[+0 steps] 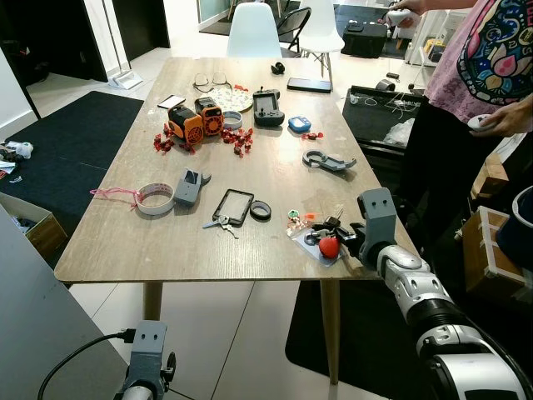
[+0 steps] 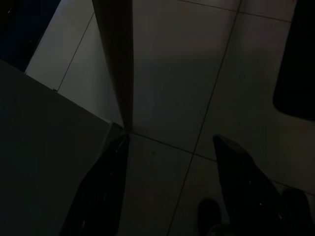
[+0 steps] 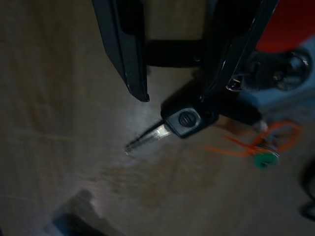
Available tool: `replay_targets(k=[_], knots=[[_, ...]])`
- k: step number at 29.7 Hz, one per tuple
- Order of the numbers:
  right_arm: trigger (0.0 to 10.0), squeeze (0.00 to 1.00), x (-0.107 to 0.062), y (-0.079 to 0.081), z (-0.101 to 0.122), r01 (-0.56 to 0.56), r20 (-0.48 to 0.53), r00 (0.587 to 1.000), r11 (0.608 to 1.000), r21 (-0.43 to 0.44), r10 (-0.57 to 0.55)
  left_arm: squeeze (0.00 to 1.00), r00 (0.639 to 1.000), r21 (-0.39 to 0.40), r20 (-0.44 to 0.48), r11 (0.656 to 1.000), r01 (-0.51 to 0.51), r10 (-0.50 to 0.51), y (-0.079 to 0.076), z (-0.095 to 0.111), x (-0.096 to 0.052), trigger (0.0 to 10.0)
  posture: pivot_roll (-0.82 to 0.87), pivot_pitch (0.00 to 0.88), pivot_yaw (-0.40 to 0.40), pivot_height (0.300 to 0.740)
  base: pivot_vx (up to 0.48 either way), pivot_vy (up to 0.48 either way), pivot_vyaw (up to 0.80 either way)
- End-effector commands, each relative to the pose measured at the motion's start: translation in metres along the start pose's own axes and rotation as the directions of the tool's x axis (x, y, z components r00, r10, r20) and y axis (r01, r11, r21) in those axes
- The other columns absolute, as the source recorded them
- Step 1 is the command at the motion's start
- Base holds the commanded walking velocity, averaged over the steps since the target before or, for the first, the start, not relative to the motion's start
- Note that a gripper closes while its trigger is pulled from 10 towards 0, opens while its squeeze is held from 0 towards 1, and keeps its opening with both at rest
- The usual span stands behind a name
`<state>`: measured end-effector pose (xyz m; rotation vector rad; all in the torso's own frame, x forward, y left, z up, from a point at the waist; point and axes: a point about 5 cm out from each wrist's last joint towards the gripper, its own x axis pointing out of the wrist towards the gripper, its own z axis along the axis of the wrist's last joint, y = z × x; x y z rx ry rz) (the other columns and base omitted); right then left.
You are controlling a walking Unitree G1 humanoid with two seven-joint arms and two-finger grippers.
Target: Hang keys on a hook
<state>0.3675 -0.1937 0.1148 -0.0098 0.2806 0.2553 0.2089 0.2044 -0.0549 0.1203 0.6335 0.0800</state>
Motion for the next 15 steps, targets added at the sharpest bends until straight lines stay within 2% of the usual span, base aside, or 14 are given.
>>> replay_targets(k=[1,3,4,5,6,7,8,9,10,11,15], knots=[[10.0,0.0,0.0001,0.0018,0.0017,-0.015,0.011,1.0,0.999,0.036,0.014,0.0,1.0,0.024,-0.01,1.0,-0.009,0.009,0.0081,-0.0035,-0.002,10.0,0.05,0.052,-0.001,0.74,0.0,0.0,0.0],[10.0,0.01,0.0001,0.0022,0.0014,-0.019,0.008,1.0,0.999,0.036,0.018,0.0,1.0,0.024,-0.01,1.0,-0.009,0.009,0.008,-0.0035,-0.002,10.0,0.05,0.053,0.0,0.74,0.0,0.0,0.0],[10.0,0.18,0.0001,0.0024,0.001,-0.021,0.007,1.0,0.999,0.037,0.02,0.0,1.0,0.024,-0.01,1.0,-0.008,0.009,0.0079,-0.0035,-0.002,10.0,0.05,0.053,0.0,0.74,0.0,0.0,0.0],[10.0,0.18,0.0001,0.0024,0.001,-0.021,0.007,1.0,0.999,0.037,0.02,0.0,1.0,0.024,-0.01,1.0,-0.008,0.009,0.0079,-0.0035,-0.002,10.0,0.05,0.053,0.0,0.74,0.0,0.0,0.0],[10.0,0.7,0.0,0.0035,-0.0001,-0.028,0.002,1.0,0.999,0.039,0.027,0.0,1.0,0.025,-0.01,1.0,-0.008,0.008,0.0078,-0.0036,-0.0021,10.0,0.05,0.053,-0.001,0.74,0.0,0.0,0.0],[10.0,0.7,0.0,0.0038,-0.0004,-0.029,0.0,1.0,0.999,0.037,0.029,0.0,1.0,0.026,-0.01,1.0,-0.007,0.008,0.0078,-0.0036,-0.0021,10.0,0.05,0.053,-0.001,0.74,0.0,0.0,0.0],[10.0,0.61,0.0001,0.0038,-0.0008,-0.024,-0.002,1.0,0.999,0.031,0.024,0.0,1.0,0.026,-0.01,1.0,-0.007,0.007,0.0078,-0.0037,-0.0021,10.0,0.05,0.054,0.0,0.74,0.0,0.0,0.0],[10.0,0.45,0.0002,0.0036,-0.0008,-0.022,-0.003,1.0,0.999,0.028,0.022,0.0,1.0,0.027,-0.011,1.0,-0.007,0.007,0.0078,-0.0037,-0.0021,10.0,0.05,0.055,-0.001,0.74,0.0,0.0,0.0],[10.0,0.08,0.0002,0.0035,-0.0007,-0.02,-0.003,1.0,0.999,0.028,0.02,0.0,1.0,0.027,-0.011,1.0,-0.006,0.006,0.0077,-0.0037,-0.0021,10.0,0.05,0.055,-0.001,0.74,0.0,0.0,0.0],[10.0,0.0,0.0003,0.0041,0.0004,-0.025,0.003,1.0,0.999,0.04,0.025,0.0,1.0,0.028,-0.011,1.0,-0.005,0.005,0.0076,-0.0038,-0.0022,10.0,0.05,0.055,-0.001,0.74,0.0,0.0,0.0],[10.0,0.0,0.0004,0.0043,0.0013,-0.026,0.008,1.0,0.998,0.05,0.026,0.0,1.0,0.03,-0.012,1.0,-0.003,0.004,0.0076,-0.0041,-0.0023,10.0,0.05,0.055,-0.001,0.74,0.0,0.0,0.0]])
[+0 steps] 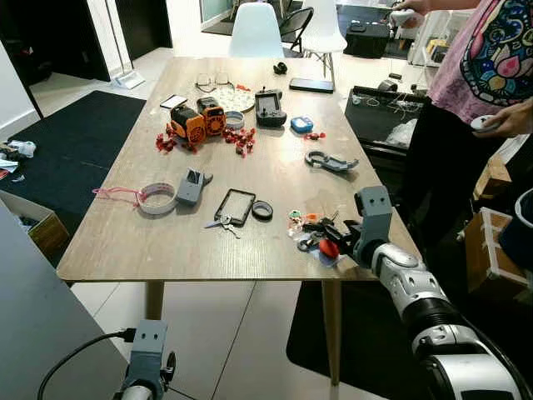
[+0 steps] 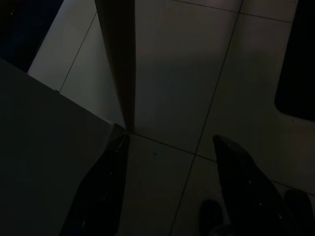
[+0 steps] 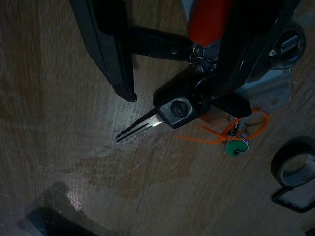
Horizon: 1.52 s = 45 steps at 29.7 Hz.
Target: Hang keys on a hook
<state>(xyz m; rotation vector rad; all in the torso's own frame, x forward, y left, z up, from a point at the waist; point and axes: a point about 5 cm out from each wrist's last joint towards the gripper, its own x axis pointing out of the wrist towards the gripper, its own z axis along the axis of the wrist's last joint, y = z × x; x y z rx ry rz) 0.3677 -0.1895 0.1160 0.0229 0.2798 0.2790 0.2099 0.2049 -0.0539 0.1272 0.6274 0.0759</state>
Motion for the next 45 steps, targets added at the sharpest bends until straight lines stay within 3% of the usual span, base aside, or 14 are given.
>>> replay_targets(k=[1,8,30,31,33,34,36,38,45], knots=[[10.0,0.0,0.0,0.0,0.0,0.004,0.003,1.0,1.0,0.021,-0.004,0.0,1.0,0.024,-0.019,1.0,-0.004,0.005,0.007,-0.006,-0.003,10.0,0.05,0.055,-0.001,0.74,0.0,0.0,0.0],[10.0,0.0,0.001,-0.001,-0.003,0.026,-0.002,1.0,0.999,0.047,-0.026,0.0,1.0,0.026,-0.019,1.0,-0.002,0.003,0.007,-0.005,-0.002,10.0,0.05,0.058,0.002,0.74,0.0,0.0,0.0],[10.0,0.0,0.012,0.023,-0.006,-0.04,-0.003,0.999,0.994,0.102,0.04,0.0,1.0,0.023,-0.023,1.0,-0.012,0.013,0.008,-0.006,-0.003,10.0,0.07,0.08,-0.002,0.74,0.0,0.0,0.0],[7.8,0.0,0.012,0.024,-0.005,-0.044,0.002,0.999,0.993,0.108,0.044,0.0,1.0,0.023,-0.023,1.0,-0.013,0.013,0.008,-0.006,-0.003,10.0,0.07,0.083,0.0,0.74,0.0,0.0,0.0],[7.8,0.0,0.013,0.024,-0.004,-0.047,0.005,0.999,0.993,0.113,0.047,0.0,1.0,0.023,-0.023,1.0,-0.013,0.013,0.008,-0.006,-0.002,10.0,0.07,0.083,0.0,0.74,0.0,0.0,0.0],[3.8,0.0,0.013,0.025,-0.003,-0.049,0.007,0.999,0.992,0.116,0.049,0.0,1.0,0.023,-0.023,1.0,-0.012,0.013,0.008,-0.006,-0.002,10.0,0.06,0.084,0.001,0.74,0.0,0.0,0.0],[0.9,0.0,0.014,0.026,-0.003,-0.052,0.008,0.999,0.991,0.122,0.051,0.0,1.0,0.025,-0.025,1.0,-0.009,0.01,0.007,-0.006,-0.002,10.0,0.06,0.085,0.002,0.74,0.0,0.0,0.0],[0.0,0.0,0.014,0.026,-0.003,-0.052,0.009,0.999,0.991,0.126,0.052,0.0,1.0,0.027,-0.025,1.0,-0.007,0.007,0.006,-0.006,-0.002,10.0,0.06,0.086,0.002,0.74,0.0,0.0,0.0],[0.0,0.0,0.014,0.025,-0.003,-0.051,0.005,0.999,0.991,0.127,0.051,0.0,1.0,0.038,-0.028,0.999,0.001,0.0,0.005,-0.006,-0.002,10.0,0.06,0.09,0.002,0.74,0.0,0.0,0.0]])
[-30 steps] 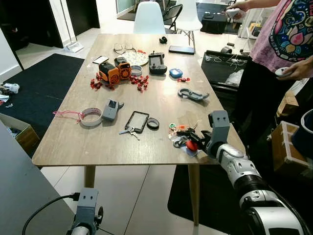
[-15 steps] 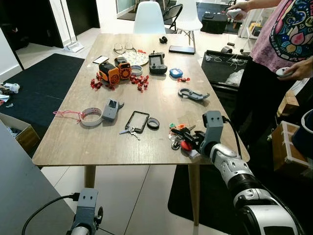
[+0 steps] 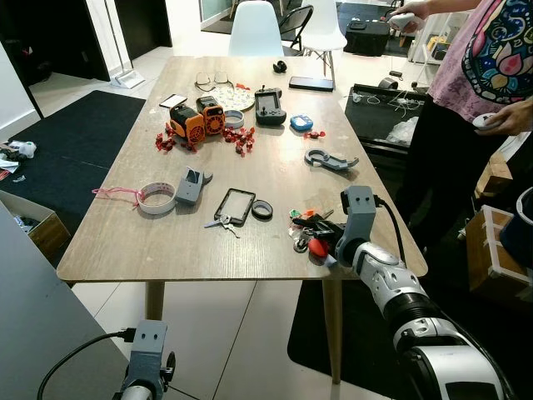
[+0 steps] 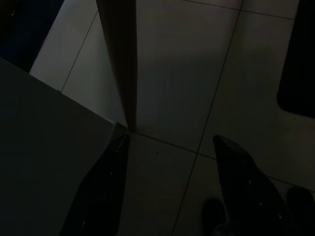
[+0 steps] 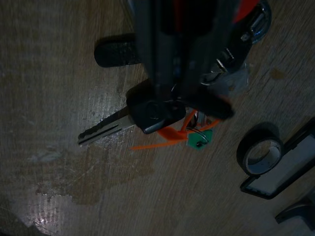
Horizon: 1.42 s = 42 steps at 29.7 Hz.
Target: Hang keys on a hook
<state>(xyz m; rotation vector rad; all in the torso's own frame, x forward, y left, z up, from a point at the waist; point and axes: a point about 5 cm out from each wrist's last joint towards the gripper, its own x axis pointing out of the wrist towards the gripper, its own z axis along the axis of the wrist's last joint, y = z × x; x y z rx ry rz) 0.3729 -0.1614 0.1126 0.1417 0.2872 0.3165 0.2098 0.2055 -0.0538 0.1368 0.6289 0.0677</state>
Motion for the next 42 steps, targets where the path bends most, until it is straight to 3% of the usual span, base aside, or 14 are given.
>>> replay_targets(k=[1,10,13,15,18,19,20,21,23,27,28,30,31,42], knots=[[0.0,0.0,0.0,-0.001,-0.002,0.003,-0.006,1.0,1.0,0.016,-0.003,0.0,1.0,0.027,-0.028,1.0,-0.004,0.005,0.004,-0.006,-0.002,10.0,0.06,0.09,0.002,0.74,0.0,0.0,0.0],[0.0,0.0,0.0,-0.002,-0.001,0.004,-0.004,1.0,1.0,0.007,-0.004,0.0,0.999,0.04,-0.033,0.999,0.004,-0.003,0.003,-0.007,-0.002,10.0,0.06,0.092,0.001,0.74,0.0,0.0,0.0],[0.0,0.0,0.0,0.0,0.013,-0.011,0.092,0.996,1.0,0.028,0.008,0.0,0.999,0.04,-0.033,0.999,0.004,-0.003,0.003,-0.007,-0.002,10.0,0.06,0.092,0.001,0.74,0.0,0.0,0.0],[0.0,0.0,-0.001,0.002,0.032,-0.028,0.223,0.975,0.998,0.054,0.015,0.0,0.999,0.041,-0.034,0.999,0.003,-0.002,0.003,-0.007,-0.002,10.0,0.06,0.093,0.003,0.74,0.0,0.0,0.0],[0.0,0.0,-0.002,0.001,0.039,-0.024,0.269,0.963,0.998,0.055,0.009,0.0,0.999,0.043,-0.036,0.999,0.004,-0.002,0.003,-0.007,-0.002,10.0,0.06,0.093,0.003,0.74,0.0,0.0,0.0],[5.6,0.07,-0.001,0.001,0.04,-0.023,0.27,0.963,0.998,0.054,0.008,0.0,0.999,0.044,-0.037,0.999,0.004,-0.003,0.003,-0.008,-0.002,10.0,0.06,0.095,0.006,0.74,0.0,0.0,0.0],[5.6,0.07,-0.001,0.001,0.041,-0.023,0.27,0.963,0.998,0.054,0.007,0.0,0.999,0.045,-0.038,0.999,0.005,-0.003,0.004,-0.008,-0.002,10.0,0.06,0.095,0.006,0.74,0.0,0.0,0.0],[10.0,0.99,-0.001,0.001,0.039,-0.022,0.255,0.967,0.998,0.051,0.008,0.0,0.999,0.046,-0.039,0.999,0.005,-0.003,0.004,-0.008,-0.002,10.0,0.06,0.095,0.006,0.74,0.0,0.0,0.0],[10.0,1.0,0.0,0.002,0.034,-0.027,0.227,0.974,0.998,0.05,0.015,0.0,0.999,0.047,-0.039,0.999,0.006,-0.004,0.004,-0.008,-0.002,10.0,0.06,0.097,0.006,0.74,0.0,0.0,0.0],[10.0,1.0,0.002,0.005,0.026,-0.031,0.181,0.983,0.998,0.05,0.022,0.0,0.999,0.049,-0.041,0.999,0.006,-0.004,0.004,-0.008,-0.002,10.0,0.06,0.099,0.008,0.74,0.0,0.0,0.0],[10.0,0.93,0.003,0.006,0.021,-0.023,0.162,0.987,0.998,0.051,0.014,0.0,0.999,0.051,-0.042,0.999,0.007,-0.004,0.005,-0.008,-0.002,10.0,0.06,0.099,0.008,0.74,0.0,0.0,0.0],[10.0,0.93,0.003,0.006,0.019,-0.017,0.151,0.989,0.999,0.052,0.009,0.0,0.999,0.052,-0.043,0.999,0.007,-0.005,0.005,-0.008,-0.002,10.0,0.06,0.099,0.008,0.74,0.0,0.0,0.0],[10.0,0.0,0.004,0.007,0.016,-0.01,0.137,0.991,0.998,0.058,0.002,0.0,0.999,0.055,-0.044,0.998,0.008,-0.006,0.005,-0.008,-0.002,10.0,0.06,0.102,0.01,0.74,0.0,0.0,0.0],[10.0,0.0,0.007,0.011,-0.001,0.009,0.031,0.999,0.999,0.045,-0.01,0.0,0.998,0.076,-0.058,0.997,0.022,-0.018,0.006,-0.012,-0.003,10.0,0.06,0.113,0.009,0.74,0.0,0.0,0.0]])
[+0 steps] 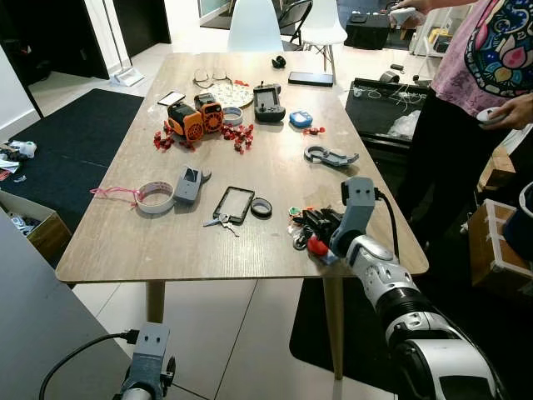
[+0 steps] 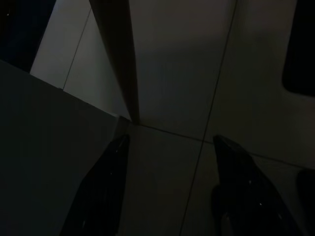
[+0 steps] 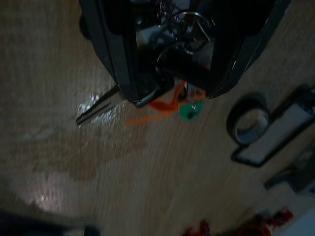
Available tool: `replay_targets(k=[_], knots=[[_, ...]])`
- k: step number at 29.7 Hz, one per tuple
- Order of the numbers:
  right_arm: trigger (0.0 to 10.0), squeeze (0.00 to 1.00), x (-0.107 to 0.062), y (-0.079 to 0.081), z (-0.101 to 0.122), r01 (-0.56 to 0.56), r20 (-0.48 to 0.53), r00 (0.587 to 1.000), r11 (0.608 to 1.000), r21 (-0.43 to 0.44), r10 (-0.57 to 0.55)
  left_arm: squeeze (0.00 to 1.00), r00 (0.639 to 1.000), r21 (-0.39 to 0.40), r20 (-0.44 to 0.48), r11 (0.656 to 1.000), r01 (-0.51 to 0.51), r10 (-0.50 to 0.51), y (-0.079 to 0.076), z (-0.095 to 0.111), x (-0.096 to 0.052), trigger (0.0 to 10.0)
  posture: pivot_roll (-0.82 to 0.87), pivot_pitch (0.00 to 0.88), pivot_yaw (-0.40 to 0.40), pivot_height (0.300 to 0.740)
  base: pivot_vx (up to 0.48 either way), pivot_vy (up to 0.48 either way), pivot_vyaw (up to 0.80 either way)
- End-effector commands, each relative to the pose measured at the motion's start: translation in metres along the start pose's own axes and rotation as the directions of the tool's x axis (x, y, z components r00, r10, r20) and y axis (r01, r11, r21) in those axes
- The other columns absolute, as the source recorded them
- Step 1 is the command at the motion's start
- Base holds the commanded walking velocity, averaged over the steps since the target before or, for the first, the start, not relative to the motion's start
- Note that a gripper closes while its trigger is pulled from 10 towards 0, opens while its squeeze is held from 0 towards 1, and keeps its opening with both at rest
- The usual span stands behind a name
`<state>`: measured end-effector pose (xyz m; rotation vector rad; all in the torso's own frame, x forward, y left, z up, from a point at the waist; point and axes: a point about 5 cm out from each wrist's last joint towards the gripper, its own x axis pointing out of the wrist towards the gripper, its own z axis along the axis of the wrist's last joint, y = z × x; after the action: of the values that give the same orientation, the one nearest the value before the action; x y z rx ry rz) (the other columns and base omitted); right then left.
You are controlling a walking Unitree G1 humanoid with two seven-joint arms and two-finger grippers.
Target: Hang keys on a hook
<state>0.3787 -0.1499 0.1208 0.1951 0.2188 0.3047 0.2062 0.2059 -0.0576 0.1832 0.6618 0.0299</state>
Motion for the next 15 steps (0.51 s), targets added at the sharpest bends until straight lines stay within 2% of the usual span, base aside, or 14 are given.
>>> replay_targets(k=[1,15], knots=[[10.0,0.0,-0.0007,-0.0002,-0.009,0.011,-0.044,0.999,1.0,0.001,-0.011,0.0,1.0,0.02,-0.029,1.0,-0.002,0.003,0.0052,-0.0074,-0.0025,10.0,0.06,0.113,0.009,0.74,0.0,0.0,0.0],[10.0,0.0,-0.0032,-0.0067,-0.0177,0.053,-0.114,0.992,0.998,-0.027,-0.056,0.0,0.999,0.026,-0.042,1.0,0.005,-0.004,0.0027,-0.0126,-0.0043,10.0,0.06,0.116,0.011,0.74,0.0,0.0,0.0]])
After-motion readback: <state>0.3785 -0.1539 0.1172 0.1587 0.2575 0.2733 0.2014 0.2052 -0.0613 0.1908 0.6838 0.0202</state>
